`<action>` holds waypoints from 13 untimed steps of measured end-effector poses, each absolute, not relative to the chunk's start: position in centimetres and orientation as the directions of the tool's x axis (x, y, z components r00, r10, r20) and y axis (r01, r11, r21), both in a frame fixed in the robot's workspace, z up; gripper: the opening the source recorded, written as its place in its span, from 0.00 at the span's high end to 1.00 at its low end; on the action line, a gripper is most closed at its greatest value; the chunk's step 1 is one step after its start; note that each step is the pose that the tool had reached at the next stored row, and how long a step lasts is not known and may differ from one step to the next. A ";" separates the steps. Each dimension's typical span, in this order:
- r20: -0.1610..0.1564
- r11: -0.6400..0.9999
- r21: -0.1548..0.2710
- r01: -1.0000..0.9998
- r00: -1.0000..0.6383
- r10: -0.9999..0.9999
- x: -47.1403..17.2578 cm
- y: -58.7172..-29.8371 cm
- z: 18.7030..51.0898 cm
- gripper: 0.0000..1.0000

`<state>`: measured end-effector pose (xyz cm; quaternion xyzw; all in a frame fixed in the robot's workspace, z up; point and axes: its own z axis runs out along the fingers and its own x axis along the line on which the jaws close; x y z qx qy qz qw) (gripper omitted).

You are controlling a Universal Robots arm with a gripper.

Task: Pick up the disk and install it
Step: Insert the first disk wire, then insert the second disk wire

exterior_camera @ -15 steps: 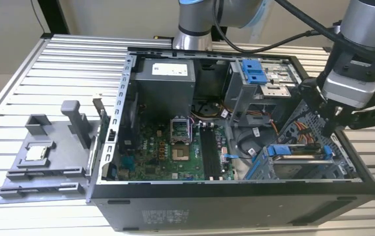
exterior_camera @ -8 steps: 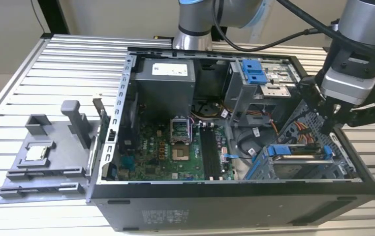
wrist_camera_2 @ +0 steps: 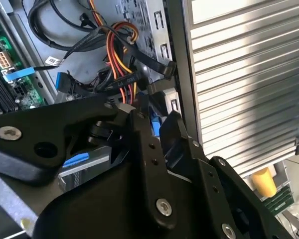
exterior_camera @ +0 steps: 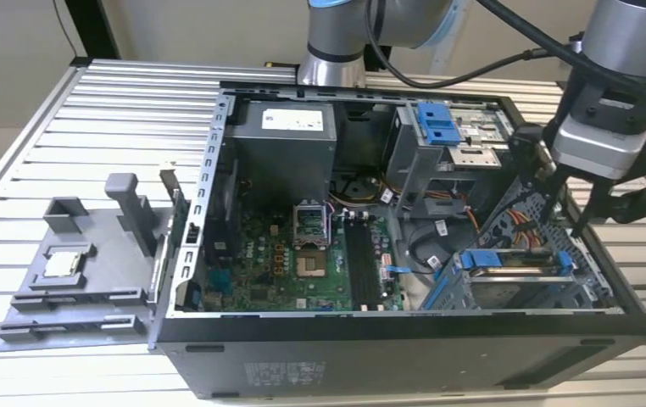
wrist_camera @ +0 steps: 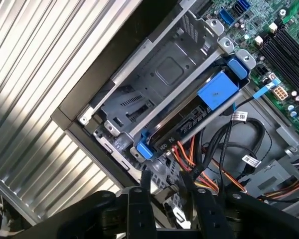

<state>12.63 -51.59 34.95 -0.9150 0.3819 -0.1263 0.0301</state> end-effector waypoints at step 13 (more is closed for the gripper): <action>0.206 -0.732 -0.154 -0.664 0.703 -0.681 13.1 -51.3 34.9 0.00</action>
